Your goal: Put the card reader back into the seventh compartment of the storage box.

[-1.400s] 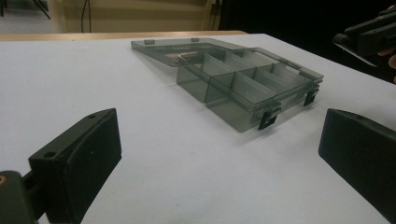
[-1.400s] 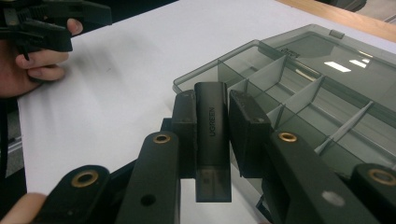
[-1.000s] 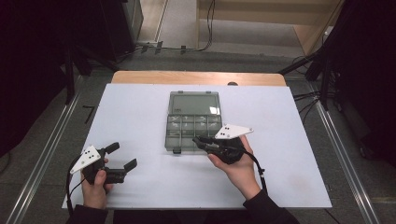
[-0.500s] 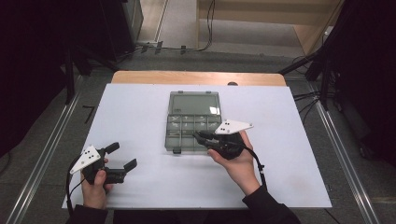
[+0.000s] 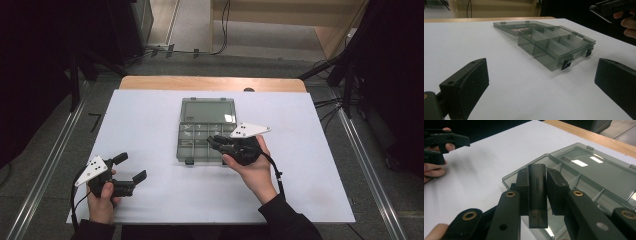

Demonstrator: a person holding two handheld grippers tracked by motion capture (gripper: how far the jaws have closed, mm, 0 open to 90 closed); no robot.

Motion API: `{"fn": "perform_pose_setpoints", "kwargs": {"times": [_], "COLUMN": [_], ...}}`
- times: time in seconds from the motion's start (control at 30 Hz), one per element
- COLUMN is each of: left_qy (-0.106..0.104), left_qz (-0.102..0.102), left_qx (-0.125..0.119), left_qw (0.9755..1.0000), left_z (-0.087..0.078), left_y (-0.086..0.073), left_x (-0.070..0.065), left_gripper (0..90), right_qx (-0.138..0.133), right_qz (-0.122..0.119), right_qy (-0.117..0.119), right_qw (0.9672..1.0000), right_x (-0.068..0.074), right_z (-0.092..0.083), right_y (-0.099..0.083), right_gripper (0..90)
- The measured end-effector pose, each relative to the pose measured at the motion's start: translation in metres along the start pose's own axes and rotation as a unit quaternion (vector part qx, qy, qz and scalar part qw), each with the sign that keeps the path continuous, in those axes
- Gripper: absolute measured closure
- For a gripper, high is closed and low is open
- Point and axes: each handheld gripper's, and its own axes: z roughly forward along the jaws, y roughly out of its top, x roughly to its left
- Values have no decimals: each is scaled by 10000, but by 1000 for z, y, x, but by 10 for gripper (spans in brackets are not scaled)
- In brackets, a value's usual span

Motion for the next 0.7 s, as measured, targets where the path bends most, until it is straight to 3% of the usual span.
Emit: {"fn": "perform_pose_setpoints", "kwargs": {"times": [0.7], "left_qy": [-4], "left_qz": [0], "left_qx": [3], "left_qw": [10000], "left_z": [0], "left_y": [0], "left_x": [0], "left_gripper": [0], "right_qx": [40], "right_qz": [147], "right_qy": [-89], "right_qw": [9998], "right_x": [-12], "right_z": [14], "right_y": [1], "right_gripper": [707]}}
